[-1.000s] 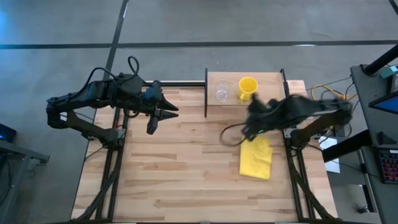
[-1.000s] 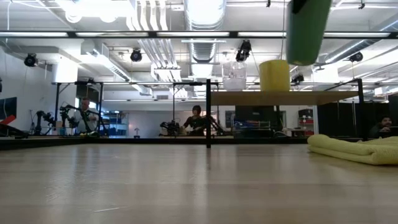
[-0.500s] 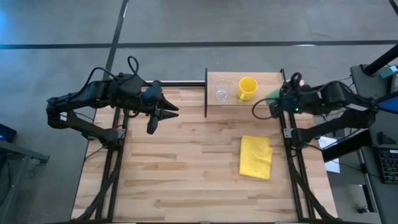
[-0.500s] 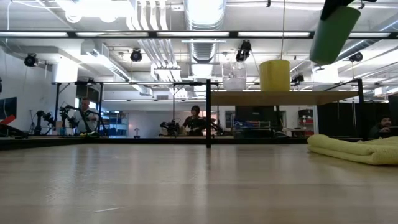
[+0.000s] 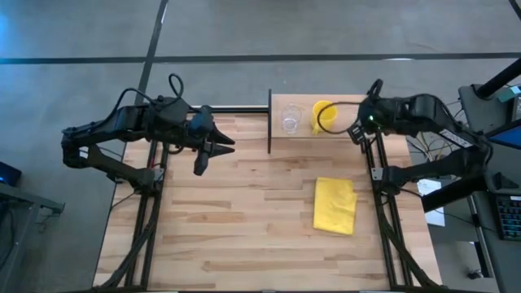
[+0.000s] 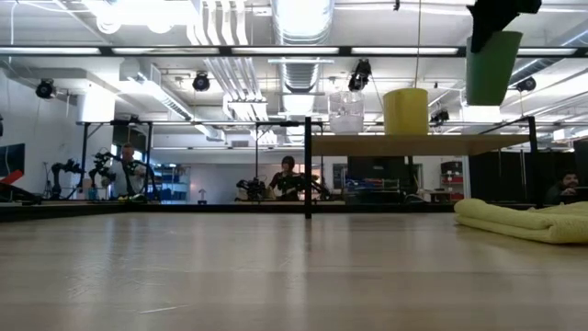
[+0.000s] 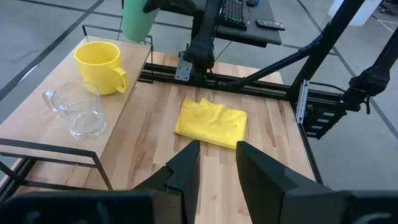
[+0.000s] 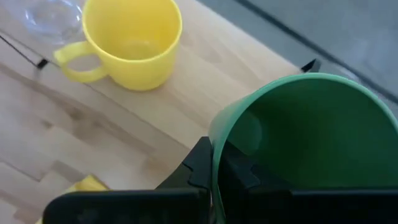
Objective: Stack small to large cups/mugs on shelf
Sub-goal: Put the green cup on the shelf
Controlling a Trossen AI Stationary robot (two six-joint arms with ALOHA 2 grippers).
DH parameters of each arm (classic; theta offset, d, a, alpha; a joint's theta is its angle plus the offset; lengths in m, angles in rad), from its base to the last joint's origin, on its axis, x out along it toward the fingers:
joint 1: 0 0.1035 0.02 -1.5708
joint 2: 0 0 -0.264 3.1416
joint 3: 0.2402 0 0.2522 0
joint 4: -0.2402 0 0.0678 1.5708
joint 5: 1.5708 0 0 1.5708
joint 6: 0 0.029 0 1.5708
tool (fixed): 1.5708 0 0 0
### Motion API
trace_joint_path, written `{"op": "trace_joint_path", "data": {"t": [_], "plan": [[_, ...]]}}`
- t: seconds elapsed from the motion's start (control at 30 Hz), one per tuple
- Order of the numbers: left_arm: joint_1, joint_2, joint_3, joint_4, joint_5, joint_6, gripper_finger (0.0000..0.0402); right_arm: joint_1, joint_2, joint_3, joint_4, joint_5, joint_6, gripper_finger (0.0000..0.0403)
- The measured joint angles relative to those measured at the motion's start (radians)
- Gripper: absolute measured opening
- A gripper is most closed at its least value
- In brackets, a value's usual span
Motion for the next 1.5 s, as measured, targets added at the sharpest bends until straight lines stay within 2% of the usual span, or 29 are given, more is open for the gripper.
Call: {"op": "trace_joint_path", "data": {"t": [0.2,0.5,0.77,0.9,1.03,1.5], "plan": [[0.000,0.005,0.000,0.000,0.000,0.000,0.0089,-0.148,0.030,0.017,0.047,-0.140,-0.145,0.0009],[0.000,0.005,0.000,0.000,0.000,0.000,0.0089,-0.277,0.102,0.028,0.084,-0.296,-0.269,0.0009],[0.000,0.005,0.000,-0.001,0.000,0.000,0.0089,-0.358,0.171,0.031,0.086,-0.317,-0.326,0.0009],[0.000,0.005,0.000,-0.004,0.000,0.000,0.0089,-0.382,0.191,0.031,0.087,-0.365,-0.341,0.0009],[0.000,0.005,-0.001,-0.007,0.000,0.001,0.0089,-0.388,0.200,0.031,0.089,-0.370,-0.343,0.0011],[0.000,0.005,-0.001,-0.004,0.000,0.001,0.0089,-0.388,0.200,0.031,0.090,-0.356,-0.385,0.0085]]}}
